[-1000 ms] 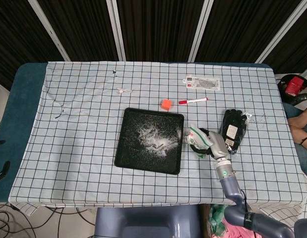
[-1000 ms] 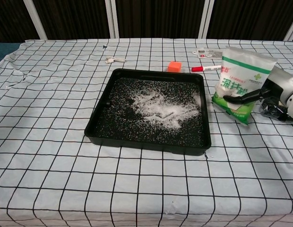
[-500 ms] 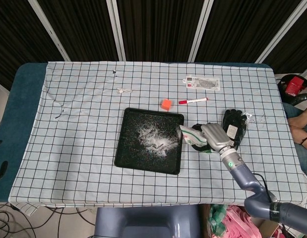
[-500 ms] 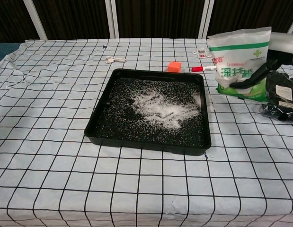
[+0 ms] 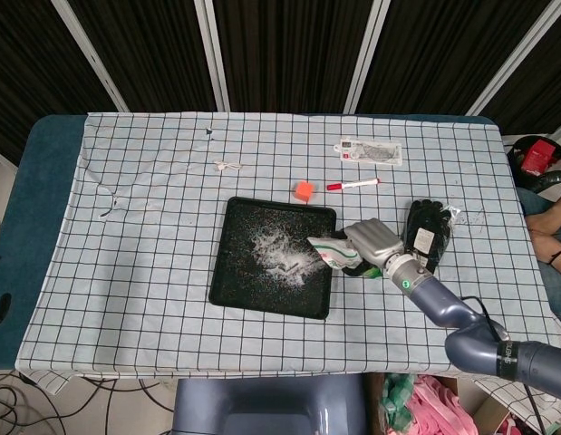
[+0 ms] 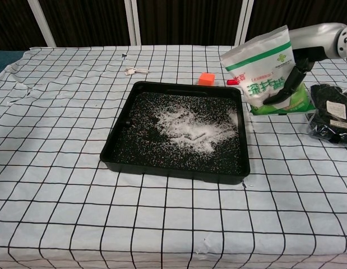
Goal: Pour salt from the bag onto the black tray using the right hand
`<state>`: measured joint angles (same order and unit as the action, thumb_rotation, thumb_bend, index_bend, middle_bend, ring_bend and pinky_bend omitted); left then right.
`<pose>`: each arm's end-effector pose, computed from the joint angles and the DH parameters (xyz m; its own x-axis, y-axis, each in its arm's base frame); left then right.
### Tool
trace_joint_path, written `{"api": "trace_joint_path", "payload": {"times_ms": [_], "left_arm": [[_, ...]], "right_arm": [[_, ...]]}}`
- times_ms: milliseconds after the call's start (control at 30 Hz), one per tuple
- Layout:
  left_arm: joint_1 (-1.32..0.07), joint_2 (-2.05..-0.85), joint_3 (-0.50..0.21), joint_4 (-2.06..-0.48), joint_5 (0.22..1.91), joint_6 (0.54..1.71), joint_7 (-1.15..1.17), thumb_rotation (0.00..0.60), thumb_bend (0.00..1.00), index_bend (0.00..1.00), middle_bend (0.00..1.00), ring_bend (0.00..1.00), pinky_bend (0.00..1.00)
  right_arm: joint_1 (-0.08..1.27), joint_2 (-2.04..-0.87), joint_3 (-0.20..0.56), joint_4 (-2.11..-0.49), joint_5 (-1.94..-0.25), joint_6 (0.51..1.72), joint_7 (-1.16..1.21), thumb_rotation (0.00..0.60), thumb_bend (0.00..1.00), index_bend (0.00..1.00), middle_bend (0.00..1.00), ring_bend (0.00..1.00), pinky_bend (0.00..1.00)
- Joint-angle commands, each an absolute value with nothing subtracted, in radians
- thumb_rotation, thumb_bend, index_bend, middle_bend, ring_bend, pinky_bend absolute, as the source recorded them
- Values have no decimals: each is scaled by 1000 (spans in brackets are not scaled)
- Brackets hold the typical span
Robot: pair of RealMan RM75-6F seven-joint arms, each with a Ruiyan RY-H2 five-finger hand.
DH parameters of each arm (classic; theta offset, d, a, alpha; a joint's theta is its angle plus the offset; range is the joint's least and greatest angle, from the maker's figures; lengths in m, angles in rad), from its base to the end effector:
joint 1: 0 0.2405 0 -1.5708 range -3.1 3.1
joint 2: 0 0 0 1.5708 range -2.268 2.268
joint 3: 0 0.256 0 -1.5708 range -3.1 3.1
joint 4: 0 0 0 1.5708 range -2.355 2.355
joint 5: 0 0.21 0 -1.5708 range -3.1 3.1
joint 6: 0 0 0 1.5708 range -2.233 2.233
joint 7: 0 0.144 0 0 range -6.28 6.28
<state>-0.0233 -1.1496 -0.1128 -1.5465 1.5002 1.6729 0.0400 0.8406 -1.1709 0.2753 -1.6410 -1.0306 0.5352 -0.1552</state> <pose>-0.3159 0.1713 0.1891 0.4587 -0.2206 0.8608 0.8873 0.0606 -0.4572 -0.1323 -0.3755 0.0639 0.4511 -0.4662 0.7610 -0.8743 -0.4021 0.2719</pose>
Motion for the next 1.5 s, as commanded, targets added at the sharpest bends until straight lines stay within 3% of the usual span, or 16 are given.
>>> {"api": "trace_joint_path", "payload": {"times_ms": [33, 200, 867, 1500], "left_arm": [[-24, -1150, -113, -1546, 1500, 1671, 40, 600, 321, 272, 144, 55, 103], [-22, -1148, -113, -1547, 1502, 1675, 36, 600, 321, 272, 144, 55, 102], [-17, -1145, -119, -1545, 1499, 1683, 25, 600, 321, 272, 144, 55, 103], [-12, -1143, -123, -1543, 1499, 1690, 16, 600, 321, 272, 144, 55, 102]], "right_arm": [[904, -1139, 251, -1661, -954, 486, -188, 600, 462, 582, 486, 535, 419], [988, -1123, 194, -1663, -874, 476, -262, 600, 466, 597, 492, 541, 427], [1284, -1131, -16, -1743, -532, 630, -571, 600, 468, 610, 518, 567, 429], [1440, -1177, -116, -1791, -368, 741, -746, 600, 471, 626, 519, 566, 431]]}}
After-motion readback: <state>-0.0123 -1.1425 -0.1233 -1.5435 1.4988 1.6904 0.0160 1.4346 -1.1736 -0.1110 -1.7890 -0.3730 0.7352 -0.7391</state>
